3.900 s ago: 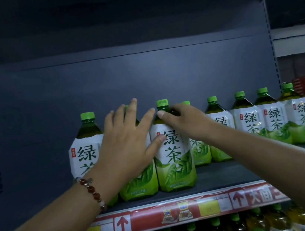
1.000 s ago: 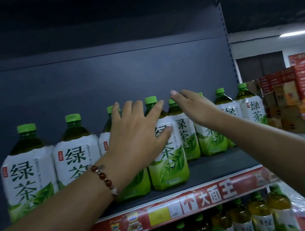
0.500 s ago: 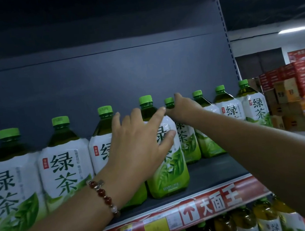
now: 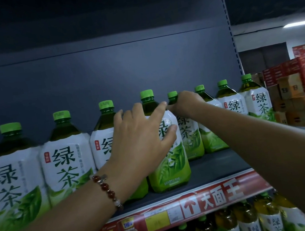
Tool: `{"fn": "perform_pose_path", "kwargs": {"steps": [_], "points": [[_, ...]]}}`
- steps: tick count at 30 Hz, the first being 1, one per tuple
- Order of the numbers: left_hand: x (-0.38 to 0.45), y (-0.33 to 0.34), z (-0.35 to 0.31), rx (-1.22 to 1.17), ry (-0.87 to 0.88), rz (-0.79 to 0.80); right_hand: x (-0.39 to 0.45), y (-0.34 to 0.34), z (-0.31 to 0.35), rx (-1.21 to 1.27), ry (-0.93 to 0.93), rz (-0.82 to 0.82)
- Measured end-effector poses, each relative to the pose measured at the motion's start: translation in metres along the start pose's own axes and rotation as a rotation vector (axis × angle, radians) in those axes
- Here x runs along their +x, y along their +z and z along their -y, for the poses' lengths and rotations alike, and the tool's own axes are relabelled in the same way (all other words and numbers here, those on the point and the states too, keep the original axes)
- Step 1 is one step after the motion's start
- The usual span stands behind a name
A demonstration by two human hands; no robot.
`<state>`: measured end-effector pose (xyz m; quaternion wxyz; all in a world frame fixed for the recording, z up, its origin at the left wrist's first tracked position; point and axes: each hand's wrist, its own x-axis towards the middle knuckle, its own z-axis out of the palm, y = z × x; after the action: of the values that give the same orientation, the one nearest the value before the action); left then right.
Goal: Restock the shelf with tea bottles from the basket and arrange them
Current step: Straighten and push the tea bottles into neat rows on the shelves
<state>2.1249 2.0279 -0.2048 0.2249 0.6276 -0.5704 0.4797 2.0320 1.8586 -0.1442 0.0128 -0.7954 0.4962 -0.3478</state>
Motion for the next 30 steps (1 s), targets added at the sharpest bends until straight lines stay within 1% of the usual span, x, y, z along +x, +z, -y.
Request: {"fn": "perform_pose_path", "kwargs": {"steps": [6, 11, 18, 30], "points": [[-0.001, 0.000, -0.001, 0.007, -0.004, 0.005, -0.013, -0.012, -0.005, 0.069, -0.028, -0.006], [0.000, 0.001, -0.002, 0.013, -0.012, -0.005, -0.024, -0.024, -0.007, 0.033, -0.068, 0.030], [-0.001, -0.003, -0.003, 0.018, -0.012, 0.023, -0.052, -0.042, -0.014, 0.173, -0.138, 0.016], [-0.001, -0.006, -0.005, 0.023, 0.005, 0.042, -0.092, -0.065, -0.019, 0.196, -0.144, -0.032]]}}
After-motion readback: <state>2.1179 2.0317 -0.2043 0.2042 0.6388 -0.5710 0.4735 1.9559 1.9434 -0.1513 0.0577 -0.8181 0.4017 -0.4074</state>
